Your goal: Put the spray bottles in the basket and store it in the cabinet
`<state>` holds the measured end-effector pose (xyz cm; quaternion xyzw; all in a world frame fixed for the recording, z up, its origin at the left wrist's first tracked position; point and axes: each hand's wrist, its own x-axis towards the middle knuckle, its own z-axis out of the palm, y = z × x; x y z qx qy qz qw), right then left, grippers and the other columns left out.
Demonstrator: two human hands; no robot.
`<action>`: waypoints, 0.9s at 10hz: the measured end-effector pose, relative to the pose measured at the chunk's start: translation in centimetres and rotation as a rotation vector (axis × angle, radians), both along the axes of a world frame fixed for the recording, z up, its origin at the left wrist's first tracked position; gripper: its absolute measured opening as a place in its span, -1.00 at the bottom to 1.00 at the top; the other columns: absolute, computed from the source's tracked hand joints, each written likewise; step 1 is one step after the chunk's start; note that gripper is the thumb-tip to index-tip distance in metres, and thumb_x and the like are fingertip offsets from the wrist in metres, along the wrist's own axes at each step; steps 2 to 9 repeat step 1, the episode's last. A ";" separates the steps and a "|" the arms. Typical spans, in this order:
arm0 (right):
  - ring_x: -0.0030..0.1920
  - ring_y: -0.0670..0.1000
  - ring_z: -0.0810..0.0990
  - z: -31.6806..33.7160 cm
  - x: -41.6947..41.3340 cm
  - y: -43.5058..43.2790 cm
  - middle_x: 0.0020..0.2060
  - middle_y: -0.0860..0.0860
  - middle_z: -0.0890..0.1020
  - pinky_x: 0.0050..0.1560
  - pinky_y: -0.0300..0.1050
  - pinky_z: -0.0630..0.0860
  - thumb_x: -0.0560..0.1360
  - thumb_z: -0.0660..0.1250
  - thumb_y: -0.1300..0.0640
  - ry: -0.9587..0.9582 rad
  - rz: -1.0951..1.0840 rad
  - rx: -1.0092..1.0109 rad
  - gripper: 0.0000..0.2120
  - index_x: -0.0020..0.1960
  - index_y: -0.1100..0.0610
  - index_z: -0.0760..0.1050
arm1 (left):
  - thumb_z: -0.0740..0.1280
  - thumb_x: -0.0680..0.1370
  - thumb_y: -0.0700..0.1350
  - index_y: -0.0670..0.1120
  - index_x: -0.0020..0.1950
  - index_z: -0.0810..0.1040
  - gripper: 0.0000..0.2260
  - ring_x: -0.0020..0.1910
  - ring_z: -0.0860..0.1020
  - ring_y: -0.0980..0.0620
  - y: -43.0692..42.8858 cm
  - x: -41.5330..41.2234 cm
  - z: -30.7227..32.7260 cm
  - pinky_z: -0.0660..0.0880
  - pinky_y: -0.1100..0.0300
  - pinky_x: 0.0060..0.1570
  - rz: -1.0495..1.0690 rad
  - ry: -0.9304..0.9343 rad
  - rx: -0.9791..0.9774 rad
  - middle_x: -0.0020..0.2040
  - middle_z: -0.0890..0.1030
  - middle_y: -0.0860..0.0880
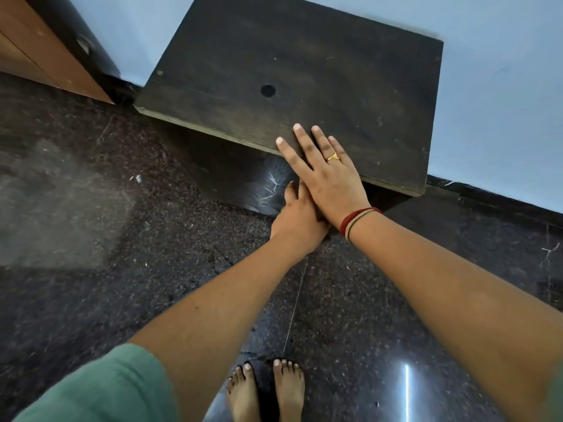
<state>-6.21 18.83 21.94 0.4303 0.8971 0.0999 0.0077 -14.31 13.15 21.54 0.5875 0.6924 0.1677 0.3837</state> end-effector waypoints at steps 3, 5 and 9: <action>0.57 0.16 -0.06 0.3 0.0 -0.6 0.58 0.12 -0.07 0.50 0.18 -0.12 0.56 0.21 0.16 -0.003 -0.046 0.015 -0.21 0.55 0.02 -0.28 | 0.34 0.44 -0.12 -0.19 0.36 0.26 -0.47 0.39 0.27 -0.22 -0.6 -1.8 0.6 0.26 -0.07 0.36 0.006 0.151 0.229 0.38 0.30 -0.20; 0.57 0.16 -0.06 0.3 0.0 -0.6 0.58 0.12 -0.07 0.50 0.18 -0.12 0.56 0.21 0.16 -0.003 -0.046 0.015 -0.21 0.55 0.02 -0.28 | 0.34 0.44 -0.12 -0.19 0.36 0.26 -0.47 0.39 0.27 -0.22 -0.6 -1.8 0.6 0.26 -0.07 0.36 0.006 0.151 0.229 0.38 0.30 -0.20; 0.57 0.16 -0.06 0.3 0.0 -0.6 0.58 0.12 -0.07 0.50 0.18 -0.12 0.56 0.21 0.16 -0.003 -0.046 0.015 -0.21 0.55 0.02 -0.28 | 0.34 0.44 -0.12 -0.19 0.36 0.26 -0.47 0.39 0.27 -0.22 -0.6 -1.8 0.6 0.26 -0.07 0.36 0.006 0.151 0.229 0.38 0.30 -0.20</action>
